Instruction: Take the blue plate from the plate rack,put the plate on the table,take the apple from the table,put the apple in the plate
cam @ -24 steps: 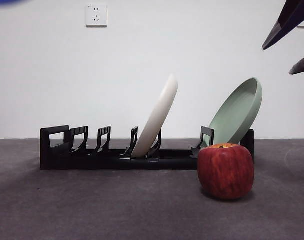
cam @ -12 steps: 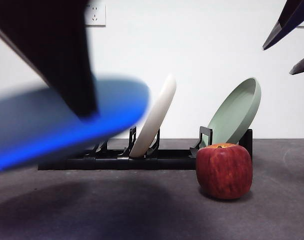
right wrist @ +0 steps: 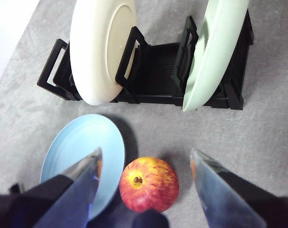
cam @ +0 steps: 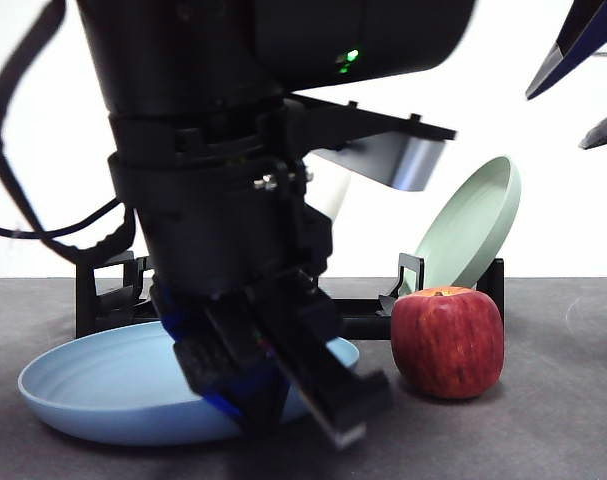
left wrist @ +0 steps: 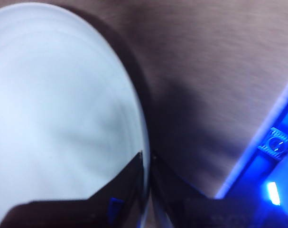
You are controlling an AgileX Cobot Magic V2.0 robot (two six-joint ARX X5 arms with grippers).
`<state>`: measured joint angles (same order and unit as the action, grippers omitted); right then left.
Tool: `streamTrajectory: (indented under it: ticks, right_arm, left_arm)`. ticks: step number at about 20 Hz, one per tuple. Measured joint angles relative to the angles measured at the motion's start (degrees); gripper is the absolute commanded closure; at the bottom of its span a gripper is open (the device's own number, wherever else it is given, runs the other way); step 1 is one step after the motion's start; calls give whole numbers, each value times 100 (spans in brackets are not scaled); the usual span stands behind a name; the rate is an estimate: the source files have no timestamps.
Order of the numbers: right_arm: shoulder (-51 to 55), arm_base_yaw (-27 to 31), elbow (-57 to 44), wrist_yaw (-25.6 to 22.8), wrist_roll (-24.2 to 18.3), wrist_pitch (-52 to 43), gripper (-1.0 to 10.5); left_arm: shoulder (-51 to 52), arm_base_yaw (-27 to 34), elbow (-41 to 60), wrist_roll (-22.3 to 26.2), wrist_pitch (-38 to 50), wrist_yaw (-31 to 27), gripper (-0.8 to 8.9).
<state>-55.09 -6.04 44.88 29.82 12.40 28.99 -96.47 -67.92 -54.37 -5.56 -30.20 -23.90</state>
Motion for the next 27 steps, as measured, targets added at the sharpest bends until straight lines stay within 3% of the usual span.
streamTrajectory:
  ticks: [1, 4, 5, 10, 14, 16, 19, 21, 24, 27]
  right_arm:
    - [0, 0, 0, 0, 0, -2, 631]
    - [0, 0, 0, 17, 0, -2, 631]
    - [0, 0, 0, 17, 0, 0, 630]
    - [0, 0, 0, 232, -48, -2, 624]
    - [0, -273, 2, 280, -326, -2, 463]
    - [0, -584, 7, 227, -431, 0, 463]
    - [0, -1193, 83, -365, -590, 37, 453]
    - [-87, -1707, 251, -1014, -699, 234, 371]
    - [-601, -2422, 761, -1980, -951, 699, 371]
    - [-1443, -2935, 1172, -2610, -1200, 782, 372]
  left_arm:
    - [11, 94, -9, 2, 37, 155, 787]
    - [20, 313, -11, -2, 57, 763, 417]
    - [22, 352, -11, -4, 59, 817, 360]
    - [92, 345, -391, -114, -409, 1119, 360]
    - [898, 348, -1379, -116, -675, 1110, 360]
    - [1390, 374, -1869, -83, -732, 835, 360]
    - [2087, 546, -2514, 155, -931, 262, 370]
    - [2562, 769, -2931, 326, -1180, -81, 374]
    - [3292, 1156, -3381, 468, -1624, -459, 374]
    - [4096, 1425, -3445, 511, -2074, -909, 374]
